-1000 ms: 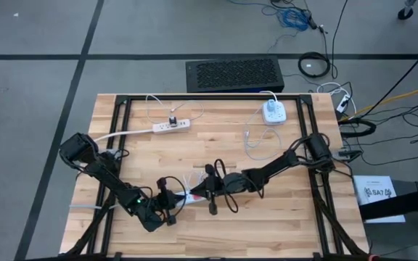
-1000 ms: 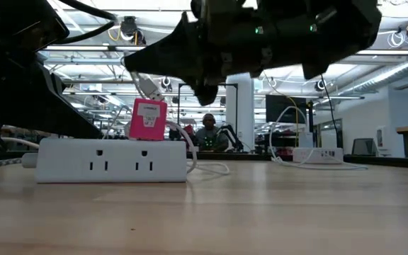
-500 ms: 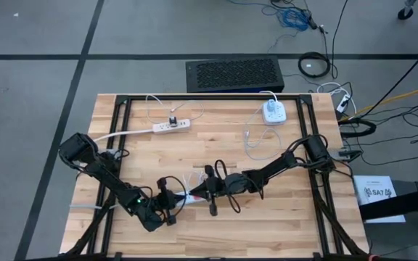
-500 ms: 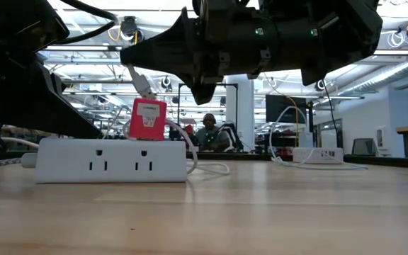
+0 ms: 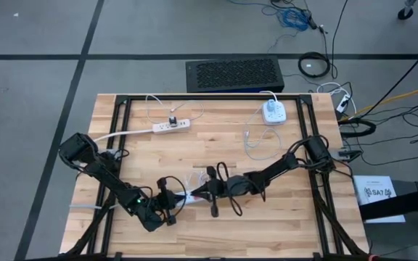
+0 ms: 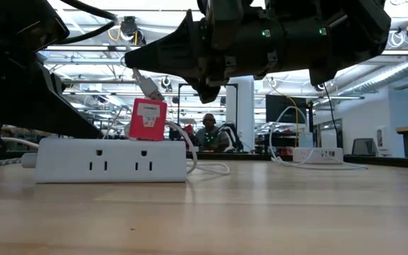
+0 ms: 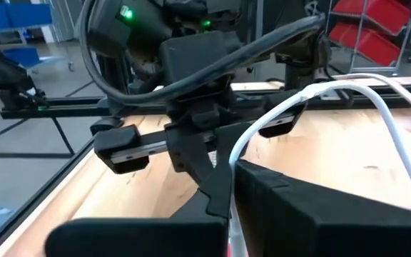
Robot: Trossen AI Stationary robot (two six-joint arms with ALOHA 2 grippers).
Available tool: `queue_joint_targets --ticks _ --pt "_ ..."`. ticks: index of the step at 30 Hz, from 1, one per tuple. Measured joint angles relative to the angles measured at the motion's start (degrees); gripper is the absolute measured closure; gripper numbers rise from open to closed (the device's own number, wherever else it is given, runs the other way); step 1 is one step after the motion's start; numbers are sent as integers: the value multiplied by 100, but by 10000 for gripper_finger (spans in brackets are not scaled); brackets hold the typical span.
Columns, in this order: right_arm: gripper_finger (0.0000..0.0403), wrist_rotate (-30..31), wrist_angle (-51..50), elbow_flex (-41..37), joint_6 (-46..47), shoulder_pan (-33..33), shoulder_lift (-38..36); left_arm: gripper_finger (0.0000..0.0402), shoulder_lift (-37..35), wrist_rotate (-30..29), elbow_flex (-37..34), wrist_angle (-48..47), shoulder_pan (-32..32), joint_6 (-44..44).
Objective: Insert USB
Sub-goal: Insert the white cable charger into the pink charger adapter
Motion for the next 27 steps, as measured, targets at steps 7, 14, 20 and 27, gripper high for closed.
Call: queue_joint_targets --ticks 7,14,20,27 --pt "402 115 450 -281 -22 28 -79 401 0 -19 0 9 -2 4" --pt "403 248 191 -312 -4 33 -287 401 0 -24 -4 43 -2 8" --pt "403 454 -23 -303 141 15 -290 401 0 -55 -4 120 -2 59" --pt "403 428 266 -301 -43 25 -289 401 1 -224 -4 150 -4 61"
